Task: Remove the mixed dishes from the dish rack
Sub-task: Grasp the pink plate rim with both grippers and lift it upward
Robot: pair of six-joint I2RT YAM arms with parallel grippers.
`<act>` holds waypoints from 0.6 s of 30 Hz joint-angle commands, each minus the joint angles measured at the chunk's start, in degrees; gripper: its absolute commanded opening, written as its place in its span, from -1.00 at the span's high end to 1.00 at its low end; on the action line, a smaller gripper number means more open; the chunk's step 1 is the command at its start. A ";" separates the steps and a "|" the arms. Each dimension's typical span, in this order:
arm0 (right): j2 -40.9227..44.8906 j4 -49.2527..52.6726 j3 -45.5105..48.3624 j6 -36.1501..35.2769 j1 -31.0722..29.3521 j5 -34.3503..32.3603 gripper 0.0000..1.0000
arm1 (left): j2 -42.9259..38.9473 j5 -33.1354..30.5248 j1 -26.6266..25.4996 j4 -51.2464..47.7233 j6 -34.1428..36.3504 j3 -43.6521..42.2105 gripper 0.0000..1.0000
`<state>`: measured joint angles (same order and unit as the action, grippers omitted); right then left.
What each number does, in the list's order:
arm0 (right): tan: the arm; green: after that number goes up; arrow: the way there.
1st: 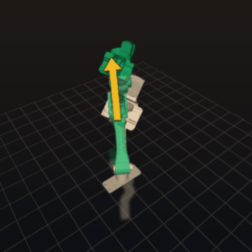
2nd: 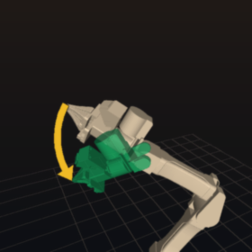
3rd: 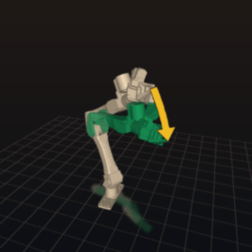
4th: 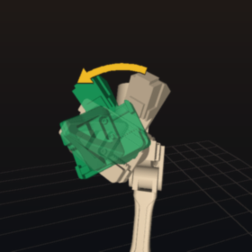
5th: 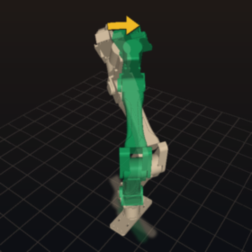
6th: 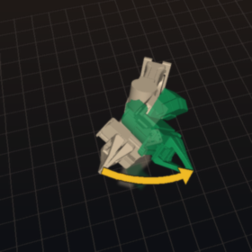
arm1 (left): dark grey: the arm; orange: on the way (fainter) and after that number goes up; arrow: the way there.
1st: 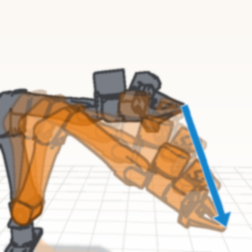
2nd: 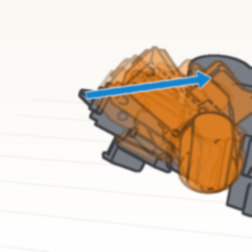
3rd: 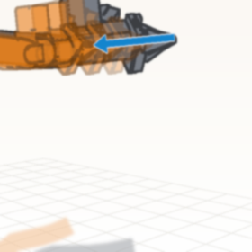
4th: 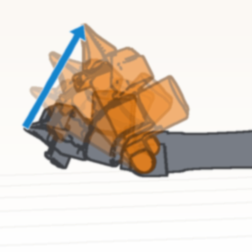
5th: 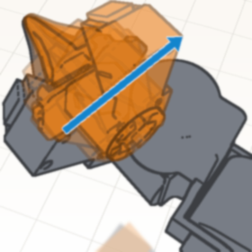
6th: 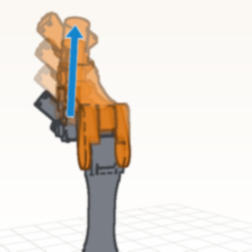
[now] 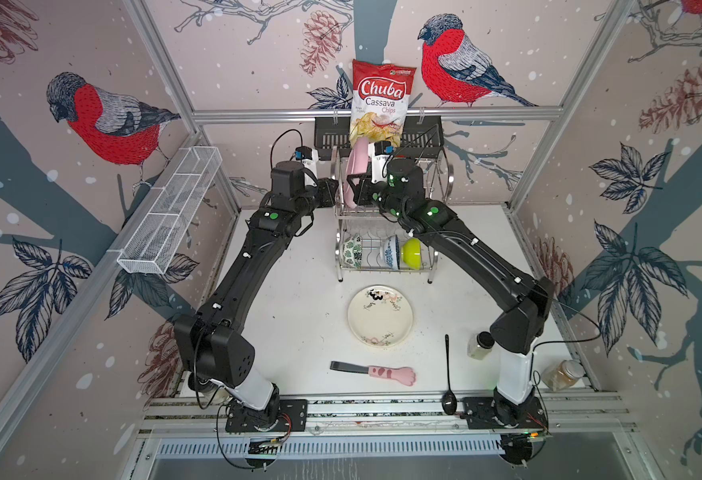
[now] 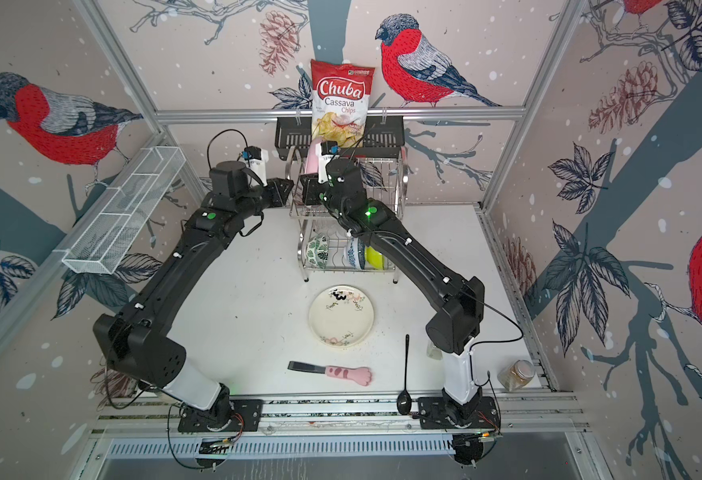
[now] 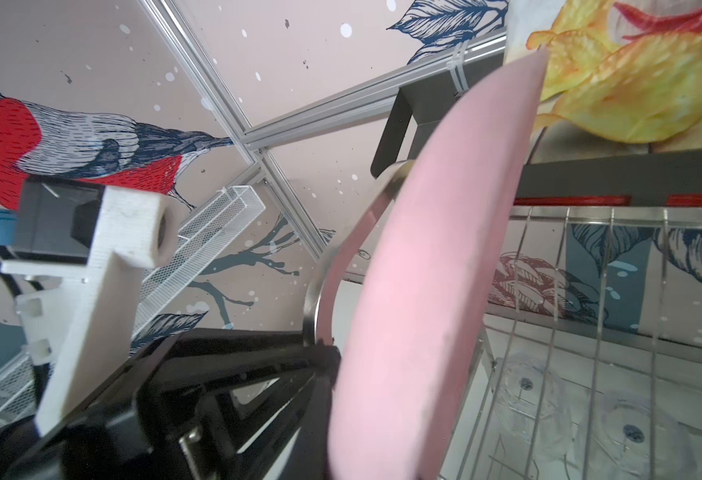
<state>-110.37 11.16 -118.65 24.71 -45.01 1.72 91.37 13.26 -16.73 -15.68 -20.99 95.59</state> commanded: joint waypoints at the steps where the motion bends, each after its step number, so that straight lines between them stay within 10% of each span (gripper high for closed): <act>1: 2.00 -4.62 0.92 3.16 0.30 5.48 0.88 | -0.84 2.02 -0.16 0.70 -3.04 -0.46 0.69; 5: 5.02 -5.96 2.32 4.49 0.46 6.79 0.90 | -1.32 1.38 -0.23 0.37 -3.06 -0.76 0.62; 11: 12.87 -6.14 7.36 3.53 -0.55 3.54 0.92 | -2.87 0.98 -0.18 0.12 -3.63 -1.35 -0.19; 18: 26.58 -3.10 17.50 -2.08 -6.09 -6.05 0.92 | -6.71 1.86 -0.20 -0.67 -5.22 -0.92 -0.50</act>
<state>-87.37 9.17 -103.57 26.74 -48.95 1.52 86.28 13.96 -16.99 -16.75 -25.32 94.30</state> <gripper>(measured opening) 0.148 0.743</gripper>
